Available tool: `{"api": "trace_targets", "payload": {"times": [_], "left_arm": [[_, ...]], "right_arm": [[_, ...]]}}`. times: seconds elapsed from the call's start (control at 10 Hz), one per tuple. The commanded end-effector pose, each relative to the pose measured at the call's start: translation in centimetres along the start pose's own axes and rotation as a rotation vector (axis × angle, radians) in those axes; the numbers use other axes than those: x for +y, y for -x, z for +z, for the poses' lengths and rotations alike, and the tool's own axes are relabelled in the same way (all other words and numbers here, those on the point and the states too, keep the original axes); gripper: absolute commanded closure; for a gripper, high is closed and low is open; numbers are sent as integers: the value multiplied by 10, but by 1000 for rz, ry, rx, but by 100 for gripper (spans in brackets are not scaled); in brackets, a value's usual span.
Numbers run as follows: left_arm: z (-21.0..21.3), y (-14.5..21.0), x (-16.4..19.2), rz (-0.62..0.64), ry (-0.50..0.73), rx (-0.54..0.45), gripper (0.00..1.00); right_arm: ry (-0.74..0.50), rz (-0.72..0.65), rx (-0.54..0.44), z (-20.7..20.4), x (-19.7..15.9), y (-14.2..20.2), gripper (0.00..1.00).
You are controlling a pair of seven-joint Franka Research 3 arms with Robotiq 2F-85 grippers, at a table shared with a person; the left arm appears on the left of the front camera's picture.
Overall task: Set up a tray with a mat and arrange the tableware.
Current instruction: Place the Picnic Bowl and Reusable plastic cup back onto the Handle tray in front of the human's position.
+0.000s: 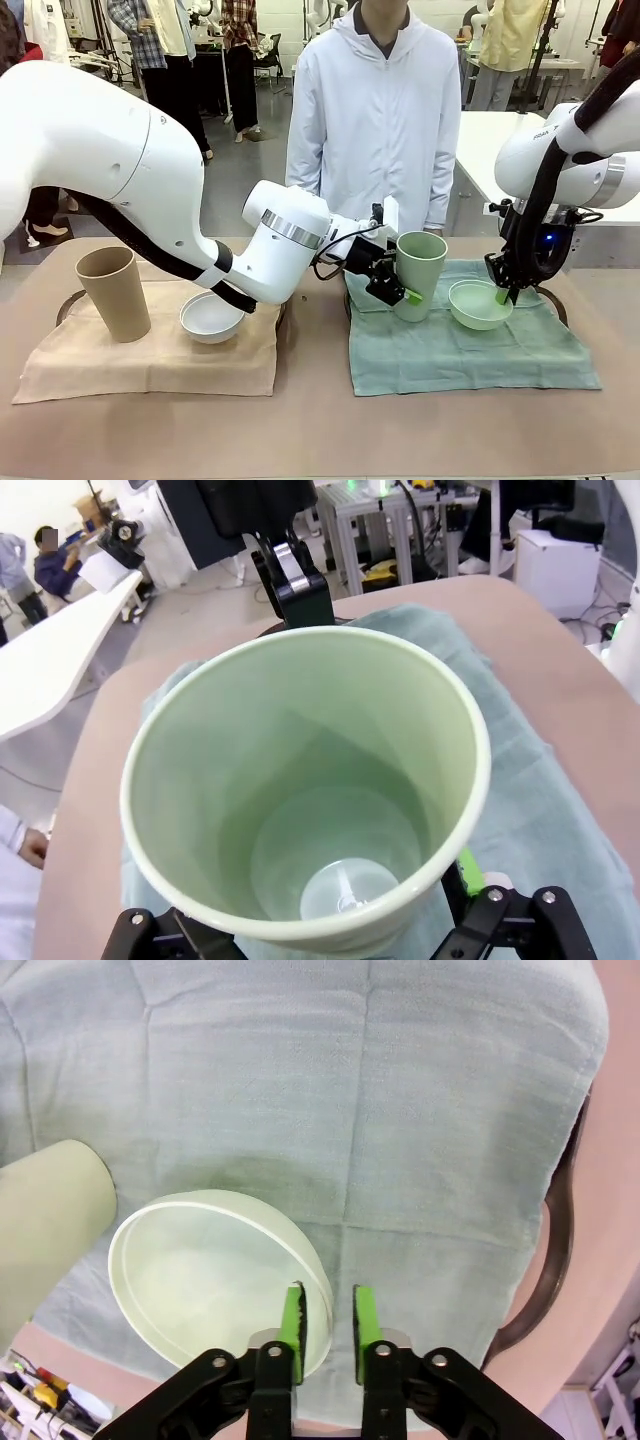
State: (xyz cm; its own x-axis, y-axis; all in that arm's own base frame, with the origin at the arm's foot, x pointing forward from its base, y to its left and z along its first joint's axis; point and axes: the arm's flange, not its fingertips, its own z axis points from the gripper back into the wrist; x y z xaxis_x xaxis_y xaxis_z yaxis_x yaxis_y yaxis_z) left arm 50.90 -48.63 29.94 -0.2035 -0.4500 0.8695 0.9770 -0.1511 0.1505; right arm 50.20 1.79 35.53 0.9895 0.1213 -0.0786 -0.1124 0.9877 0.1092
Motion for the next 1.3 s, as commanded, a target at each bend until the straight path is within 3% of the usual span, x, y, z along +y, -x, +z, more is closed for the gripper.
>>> {"api": "trace_targets", "payload": {"times": [0.0, 0.1, 0.2, 0.3, 0.4, 0.5, 0.7, 1.0, 1.2], "left_arm": [[12, -6, -5, 21, -14, 24, 0], [19, -10, -8, 53, -1, 65, 0], [29, -15, -11, 98, 4, 125, 0], [40, -21, -14, 133, 7, 173, 0], [51, -28, -18, 186, 3, 255, 0], [61, -34, -21, 246, -15, 334, 0], [86, -52, -24, 331, -76, 457, 0], [118, -103, -36, 561, -285, 751, 0], [136, -136, -46, 643, -445, 864, 0]], "right_arm": [[23, 10, -7, 17, -5, 6, 73], [23, 6, -23, 28, -9, 14, 0], [19, 4, -38, 40, -12, 20, 53], [10, 14, -49, 49, -15, 27, 0], [7, 22, -57, 59, -17, 35, 33], [13, 28, -56, 68, -18, 41, 0], [31, 42, -75, 87, -15, 55, 0], [5, 112, -95, 123, 0, 83, 0], [41, 105, -106, 140, 9, 95, 0]]}}
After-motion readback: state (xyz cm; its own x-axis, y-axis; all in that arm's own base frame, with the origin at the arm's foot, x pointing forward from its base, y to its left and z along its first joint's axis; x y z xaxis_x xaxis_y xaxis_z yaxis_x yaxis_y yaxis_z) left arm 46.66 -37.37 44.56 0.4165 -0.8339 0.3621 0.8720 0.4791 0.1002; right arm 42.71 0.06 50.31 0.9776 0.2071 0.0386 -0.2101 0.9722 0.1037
